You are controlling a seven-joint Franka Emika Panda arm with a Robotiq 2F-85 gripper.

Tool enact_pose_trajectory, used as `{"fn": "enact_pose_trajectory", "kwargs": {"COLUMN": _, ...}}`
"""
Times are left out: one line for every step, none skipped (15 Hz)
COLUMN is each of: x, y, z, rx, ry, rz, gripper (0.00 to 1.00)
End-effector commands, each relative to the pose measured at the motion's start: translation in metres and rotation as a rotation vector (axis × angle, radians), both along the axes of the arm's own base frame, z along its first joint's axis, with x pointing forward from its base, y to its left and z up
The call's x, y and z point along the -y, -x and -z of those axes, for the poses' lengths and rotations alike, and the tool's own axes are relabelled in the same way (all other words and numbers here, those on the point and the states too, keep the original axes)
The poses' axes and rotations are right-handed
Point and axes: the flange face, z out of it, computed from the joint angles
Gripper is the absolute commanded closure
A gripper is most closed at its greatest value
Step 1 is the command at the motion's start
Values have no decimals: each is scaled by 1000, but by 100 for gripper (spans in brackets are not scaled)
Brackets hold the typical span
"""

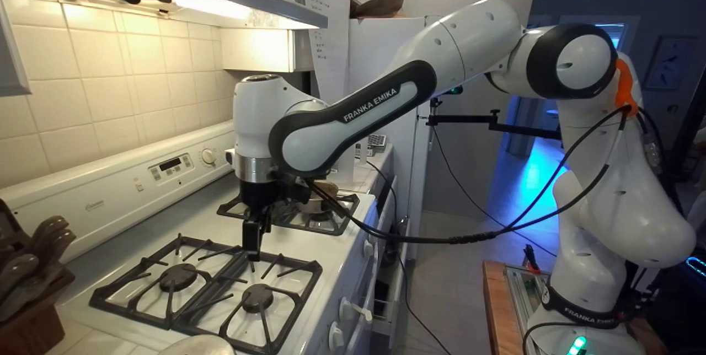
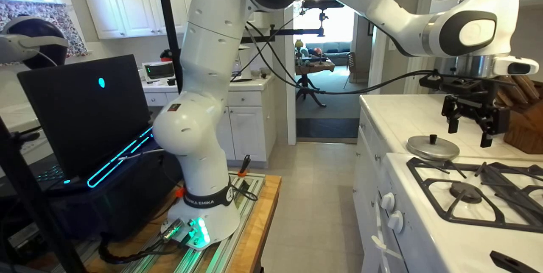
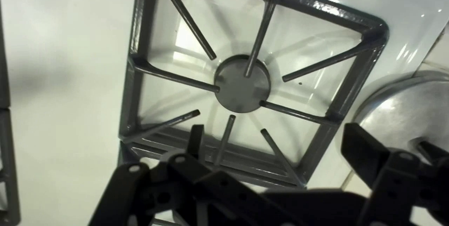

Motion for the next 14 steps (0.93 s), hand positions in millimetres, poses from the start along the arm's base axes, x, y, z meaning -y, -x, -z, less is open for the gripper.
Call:
{"fn": "enact_pose_trajectory", "kwargs": {"x": 40, "y": 30, "z": -11, "rx": 59, "ry": -7, "rz": 182, "gripper": 0}}
{"fn": "enact_pose_trajectory", "kwargs": {"x": 50, "y": 34, "z": -12, "rx": 70, "ry": -8, "rz": 219, "gripper": 0}}
{"fn": "enact_pose_trajectory", "kwargs": {"x": 62, "y": 40, "z": -14, "rx": 85, "ry": -7, "rz": 253, "gripper": 0}}
{"fn": "enact_pose_trajectory", "kwargs": {"x": 72, "y": 45, "z": -16, "rx": 97, "ry": -8, "rz": 284, "gripper": 0}}
{"fn": "enact_pose_trajectory", "kwargs": {"x": 83, "y": 51, "z": -18, "rx": 112, "ry": -8, "rz": 312, "gripper": 0}}
{"fn": "enact_pose_trajectory", "kwargs": {"x": 94, "y": 56, "z": -20, "rx": 124, "ry": -7, "rz": 336, "gripper": 0}}
{"fn": "enact_pose_trajectory", "kwargs": {"x": 104, "y": 63, "z": -22, "rx": 138, "ry": -6, "rz": 360, "gripper": 0}}
{"fn": "enact_pose_trajectory", "kwargs": {"x": 113, "y": 68, "z": -23, "rx": 148, "ry": 2, "rz": 378, "gripper": 0}}
{"fn": "enact_pose_trajectory", "kwargs": {"x": 122, "y": 74, "z": -25, "rx": 160, "ry": 1, "rz": 383, "gripper": 0}}
{"fn": "enact_pose_trajectory", "kwargs": {"x": 127, "y": 81, "z": -27, "rx": 188, "ry": -18, "rz": 331, "gripper": 0}}
{"fn": "enact_pose_trajectory", "kwargs": {"x": 130, "y": 86, "z": -31, "rx": 213, "ry": -15, "rz": 304, "gripper": 0}}
{"fn": "enact_pose_trajectory", "kwargs": {"x": 124, "y": 61, "z": -25, "rx": 163, "ry": -20, "rz": 346, "gripper": 0}}
{"fn": "enact_pose_trajectory", "kwargs": {"x": 128, "y": 67, "z": -27, "rx": 179, "ry": -25, "rz": 337, "gripper": 0}}
{"fn": "enact_pose_trajectory", "kwargs": {"x": 130, "y": 72, "z": -28, "rx": 186, "ry": -27, "rz": 332, "gripper": 0}}
